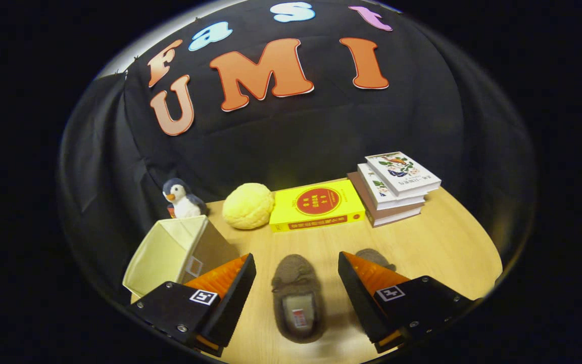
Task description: Open the storage box then place both shoes into the box .Put the left shoe in first, then the right shoe, with the right side of both shoes facing outward in a uniform manner.
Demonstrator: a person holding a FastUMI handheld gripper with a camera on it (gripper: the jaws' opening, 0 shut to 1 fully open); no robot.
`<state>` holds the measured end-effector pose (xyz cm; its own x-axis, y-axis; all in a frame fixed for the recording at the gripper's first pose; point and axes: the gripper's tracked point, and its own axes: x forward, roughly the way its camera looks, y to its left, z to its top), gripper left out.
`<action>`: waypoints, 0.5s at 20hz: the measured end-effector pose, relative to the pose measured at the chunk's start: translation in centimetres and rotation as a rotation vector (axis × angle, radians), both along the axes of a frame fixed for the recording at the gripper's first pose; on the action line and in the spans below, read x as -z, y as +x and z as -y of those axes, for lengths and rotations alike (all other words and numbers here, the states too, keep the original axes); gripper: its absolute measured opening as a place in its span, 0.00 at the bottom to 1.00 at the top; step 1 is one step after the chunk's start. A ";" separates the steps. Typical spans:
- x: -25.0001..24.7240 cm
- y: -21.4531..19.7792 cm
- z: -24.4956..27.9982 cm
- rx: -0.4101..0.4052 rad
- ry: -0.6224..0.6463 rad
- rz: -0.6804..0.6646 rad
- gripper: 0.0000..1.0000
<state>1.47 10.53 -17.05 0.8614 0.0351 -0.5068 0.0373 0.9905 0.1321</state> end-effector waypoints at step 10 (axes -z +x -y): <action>7.1 -1.6 0.8 -0.047 -0.112 -0.084 0.97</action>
<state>-0.16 9.77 -24.17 0.8145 0.0136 -0.5799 -0.0030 0.9998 0.0191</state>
